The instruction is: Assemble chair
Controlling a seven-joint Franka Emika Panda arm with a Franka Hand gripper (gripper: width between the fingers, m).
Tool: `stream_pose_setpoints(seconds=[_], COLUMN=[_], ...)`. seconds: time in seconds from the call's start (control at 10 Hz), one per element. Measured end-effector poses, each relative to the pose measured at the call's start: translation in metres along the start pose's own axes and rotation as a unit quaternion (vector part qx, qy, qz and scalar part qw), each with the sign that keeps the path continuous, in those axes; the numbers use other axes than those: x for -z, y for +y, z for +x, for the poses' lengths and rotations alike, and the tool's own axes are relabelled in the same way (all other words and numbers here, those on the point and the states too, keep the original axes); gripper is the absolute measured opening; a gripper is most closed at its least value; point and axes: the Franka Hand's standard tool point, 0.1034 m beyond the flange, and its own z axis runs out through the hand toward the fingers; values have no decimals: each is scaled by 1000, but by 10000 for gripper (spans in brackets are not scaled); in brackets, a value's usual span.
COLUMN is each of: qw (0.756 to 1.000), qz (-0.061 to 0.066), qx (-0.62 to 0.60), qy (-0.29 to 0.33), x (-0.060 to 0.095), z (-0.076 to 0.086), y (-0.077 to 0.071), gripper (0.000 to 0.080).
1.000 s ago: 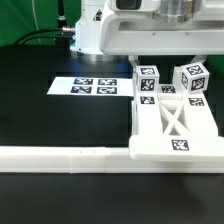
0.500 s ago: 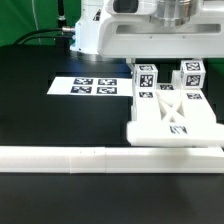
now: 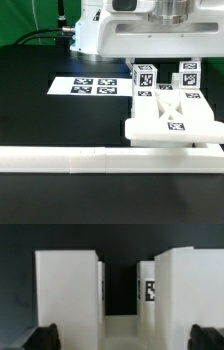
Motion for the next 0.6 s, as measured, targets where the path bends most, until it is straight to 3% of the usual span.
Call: stream_pose_setpoints(seconds=[0.2,0.6], qw=[1000,1000], qz=[2,7], qx=[1,-4], qy=[4,-3], x=[8,36], z=[0,-1], y=[-3,4], gripper=[649,649])
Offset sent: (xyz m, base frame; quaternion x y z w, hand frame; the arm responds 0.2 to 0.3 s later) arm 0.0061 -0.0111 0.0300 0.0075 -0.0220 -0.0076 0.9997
